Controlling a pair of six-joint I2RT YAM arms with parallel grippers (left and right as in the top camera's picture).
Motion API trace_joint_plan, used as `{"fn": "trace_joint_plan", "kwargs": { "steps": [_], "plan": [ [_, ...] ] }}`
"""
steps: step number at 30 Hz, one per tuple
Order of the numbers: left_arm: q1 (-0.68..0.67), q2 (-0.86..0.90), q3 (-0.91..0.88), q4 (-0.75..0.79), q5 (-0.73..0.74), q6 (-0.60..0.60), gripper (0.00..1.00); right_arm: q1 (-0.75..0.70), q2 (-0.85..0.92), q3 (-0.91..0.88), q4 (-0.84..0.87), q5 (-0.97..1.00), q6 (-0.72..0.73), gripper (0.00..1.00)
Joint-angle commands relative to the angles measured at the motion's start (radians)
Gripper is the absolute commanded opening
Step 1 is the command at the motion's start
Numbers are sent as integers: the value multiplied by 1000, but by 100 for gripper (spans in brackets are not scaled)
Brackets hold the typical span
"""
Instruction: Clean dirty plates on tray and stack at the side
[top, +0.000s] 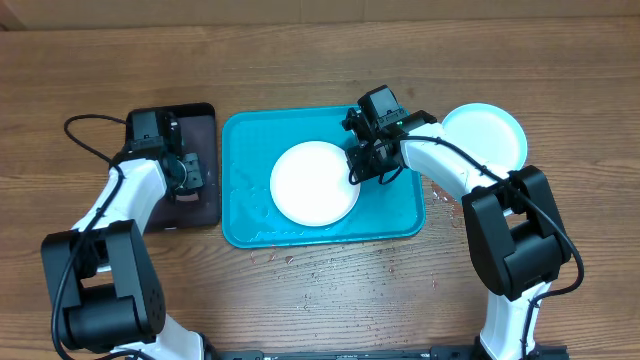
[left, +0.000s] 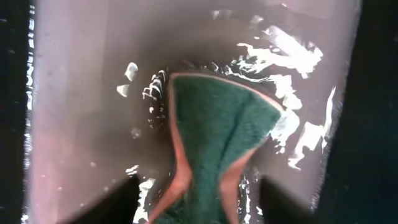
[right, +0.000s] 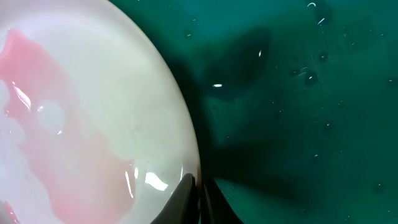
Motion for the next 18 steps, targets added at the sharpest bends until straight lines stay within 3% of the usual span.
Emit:
{"fn": "trace_joint_plan", "kwargs": {
  "steps": [1,6,18],
  "plan": [
    [8,1,0,19,8,13,70,-1,-39,14,-3,18,-5,6],
    [8,7,0,82,9,12,72,-1,-39,14,-3,18,-4,6],
    [8,118,0,181,108,13,54,-1,-39,14,-7,18,-4,6]
  ]
}}
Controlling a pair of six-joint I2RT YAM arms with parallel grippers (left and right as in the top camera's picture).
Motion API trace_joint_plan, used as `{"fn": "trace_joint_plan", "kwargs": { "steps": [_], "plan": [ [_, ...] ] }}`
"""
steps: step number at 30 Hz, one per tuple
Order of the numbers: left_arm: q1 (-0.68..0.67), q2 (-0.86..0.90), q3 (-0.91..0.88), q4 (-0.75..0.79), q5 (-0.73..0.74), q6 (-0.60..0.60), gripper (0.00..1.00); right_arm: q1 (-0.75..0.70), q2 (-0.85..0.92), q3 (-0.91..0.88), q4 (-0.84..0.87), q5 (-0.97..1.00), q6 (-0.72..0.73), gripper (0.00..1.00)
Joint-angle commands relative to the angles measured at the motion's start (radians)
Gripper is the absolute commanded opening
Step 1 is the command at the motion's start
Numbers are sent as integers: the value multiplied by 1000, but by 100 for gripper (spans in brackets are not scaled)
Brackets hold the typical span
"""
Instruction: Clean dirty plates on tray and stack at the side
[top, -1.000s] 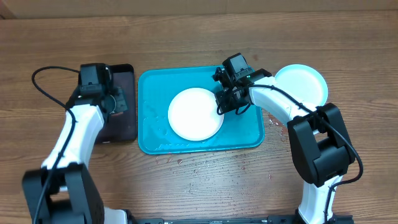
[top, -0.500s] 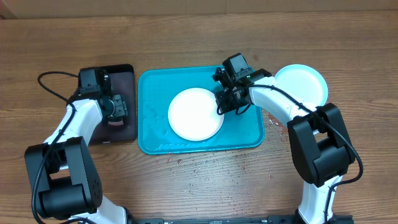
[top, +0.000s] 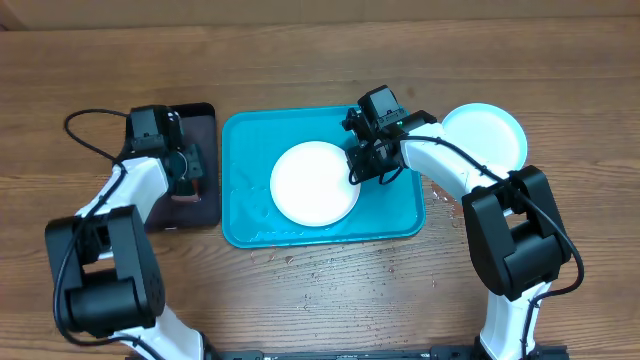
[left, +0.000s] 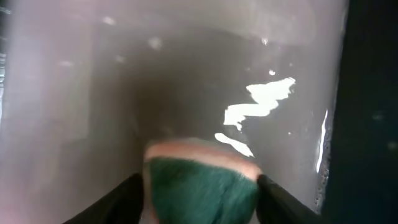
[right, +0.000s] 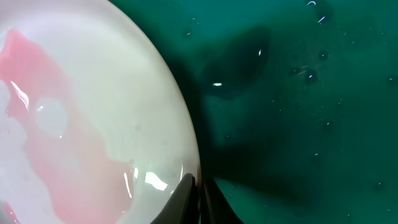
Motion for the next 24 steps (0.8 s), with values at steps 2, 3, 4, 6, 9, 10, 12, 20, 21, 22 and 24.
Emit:
{"fn": "trace_joint_plan", "kwargs": {
  "steps": [2,3,4,6,9,10,12,20,21,22,24],
  "plan": [
    [4,39,0,9,40,8,44,-1,-39,14,-5,18,-4,6],
    [4,39,0,13,35,8,30,-1,-39,14,-6,18,-4,6],
    [4,36,0,17,34,8,16,-1,-39,14,-7,18,-4,6],
    [5,33,2,21,31,8,4,-1,-39,14,-11,18,-4,6],
    [5,26,17,12,-11,7,4,-1,-39,14,-15,18,-4,6],
    [5,21,23,5,-24,8,4,-1,-39,14,-17,18,-4,6],
    [5,8,40,-19,-50,8,4,-1,-39,14,-19,18,-4,6],
    [3,-20,61,-120,-21,7,78,-1,-39,14,-19,18,-4,6],
    [3,-20,61,-145,-15,7,77,-1,-39,14,-19,18,-4,6],
    [3,-20,61,-164,-15,6,77,-1,-39,14,-19,18,-4,6],
    [3,-20,61,-200,-14,-1,76,-1,-39,14,-19,18,-4,6]
  ]
}}
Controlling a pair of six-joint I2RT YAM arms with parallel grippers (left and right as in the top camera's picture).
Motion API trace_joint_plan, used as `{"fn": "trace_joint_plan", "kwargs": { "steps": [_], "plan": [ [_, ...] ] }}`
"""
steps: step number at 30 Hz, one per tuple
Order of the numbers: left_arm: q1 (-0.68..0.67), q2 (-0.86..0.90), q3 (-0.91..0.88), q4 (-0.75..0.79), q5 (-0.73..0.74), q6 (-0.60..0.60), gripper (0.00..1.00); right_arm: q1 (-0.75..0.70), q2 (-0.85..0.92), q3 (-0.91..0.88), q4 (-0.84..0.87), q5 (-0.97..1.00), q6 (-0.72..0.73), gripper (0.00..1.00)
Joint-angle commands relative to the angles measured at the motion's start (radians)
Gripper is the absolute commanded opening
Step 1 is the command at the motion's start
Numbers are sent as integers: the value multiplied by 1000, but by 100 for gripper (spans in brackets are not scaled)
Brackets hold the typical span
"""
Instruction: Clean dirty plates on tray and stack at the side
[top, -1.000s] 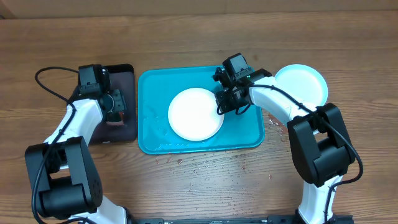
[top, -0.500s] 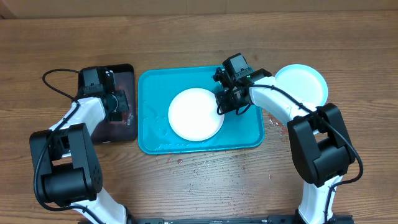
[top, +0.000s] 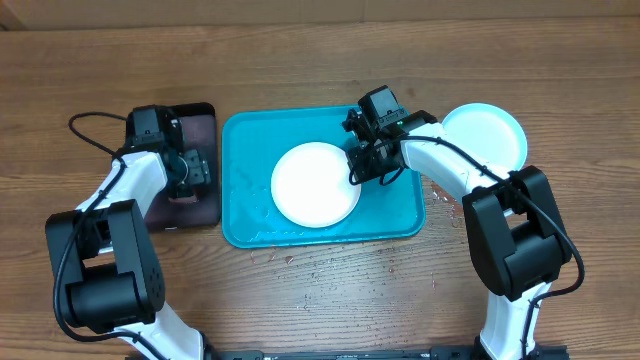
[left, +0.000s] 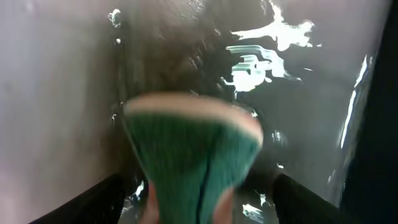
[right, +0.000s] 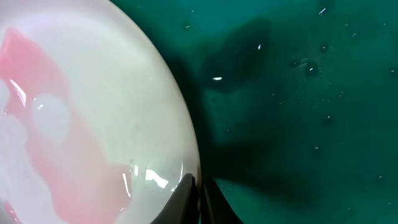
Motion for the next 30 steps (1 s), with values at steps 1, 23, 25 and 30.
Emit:
{"fn": "trace_joint_plan", "kwargs": {
  "steps": [1,23,25,30],
  "plan": [
    [3,-29,18,-39,10,-3,75,-1,-37,14,-6,18,-4,6],
    [4,-119,60,-81,-97,-21,68,-1,-37,14,-13,18,-4,6],
    [3,-124,60,-96,-80,-21,71,-1,-37,14,-13,18,-4,6],
    [3,-122,59,-166,21,-40,72,-1,-37,14,-13,18,-4,6]
  ]
}}
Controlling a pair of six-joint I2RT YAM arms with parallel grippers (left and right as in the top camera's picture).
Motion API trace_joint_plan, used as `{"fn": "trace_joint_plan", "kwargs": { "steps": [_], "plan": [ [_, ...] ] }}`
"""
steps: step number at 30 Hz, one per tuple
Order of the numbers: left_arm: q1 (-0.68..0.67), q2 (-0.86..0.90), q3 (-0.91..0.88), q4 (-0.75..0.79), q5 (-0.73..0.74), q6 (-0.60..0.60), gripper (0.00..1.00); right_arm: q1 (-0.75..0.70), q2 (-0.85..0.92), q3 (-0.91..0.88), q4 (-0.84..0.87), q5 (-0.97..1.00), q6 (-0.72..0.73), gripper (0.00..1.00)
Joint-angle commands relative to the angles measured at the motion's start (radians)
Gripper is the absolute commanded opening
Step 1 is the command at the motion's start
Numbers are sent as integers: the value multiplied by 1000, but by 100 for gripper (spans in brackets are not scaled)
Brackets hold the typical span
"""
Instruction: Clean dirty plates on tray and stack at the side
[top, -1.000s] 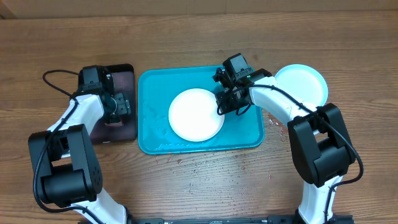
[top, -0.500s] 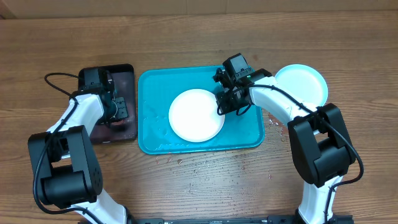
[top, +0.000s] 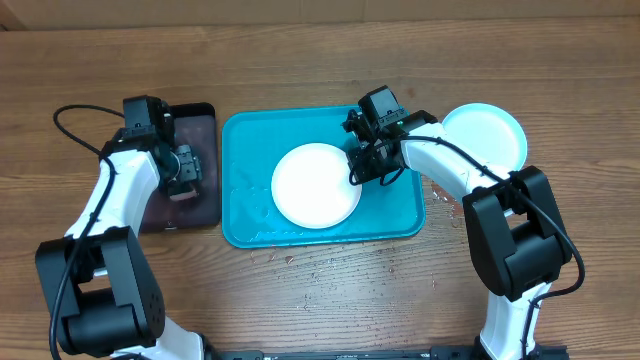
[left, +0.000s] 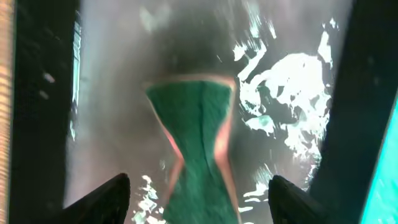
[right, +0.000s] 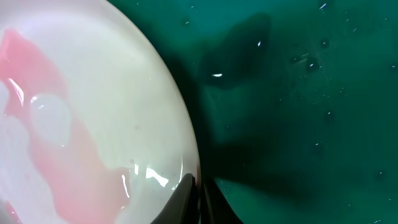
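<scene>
A white plate smeared with pink liquid lies on the teal tray. My right gripper is shut on the plate's right rim, one finger over the plate and the other under it. At the left, my left gripper hangs over the dark basin of water. It is shut on a green sponge with a pinkish edge, pinched to an hourglass shape. Wet glints show on the basin floor around the sponge.
A clean white plate sits on the wooden table right of the tray. Water drops dot the table by the tray's front edge. The tray floor is wet. A black cable loops left of the basin.
My left gripper, with the sponge in it, has moved higher above the basin and toward its far end, so more of the basin shows. The right gripper and plate have not moved.
The left gripper held the sponge in the basin water, then close against the basin floor, then in rippling water, and now holds it higher above the basin. Throughout, the right gripper stayed shut on the dirty plate's rim on the tray.
</scene>
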Motion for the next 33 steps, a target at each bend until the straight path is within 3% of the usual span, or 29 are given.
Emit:
{"fn": "trace_joint_plan", "kwargs": {
  "steps": [1,9,21,23,27,33],
  "plan": [
    [3,-13,8,-37,85,-47,71,-1,-36,13,-5,18,0,6],
    [2,-13,7,-121,160,-89,71,-1,-35,-22,-8,14,22,7],
    [3,-12,-42,-55,154,-89,60,-1,-35,-36,0,14,22,6],
    [3,-12,-65,-38,130,-89,58,-1,-35,-36,-1,14,22,6],
    [3,-12,-77,-51,16,-91,44,-1,-35,-36,-1,14,22,6],
    [4,-13,-76,-53,-120,-160,47,-1,-35,-36,-1,14,22,6]
  ]
}}
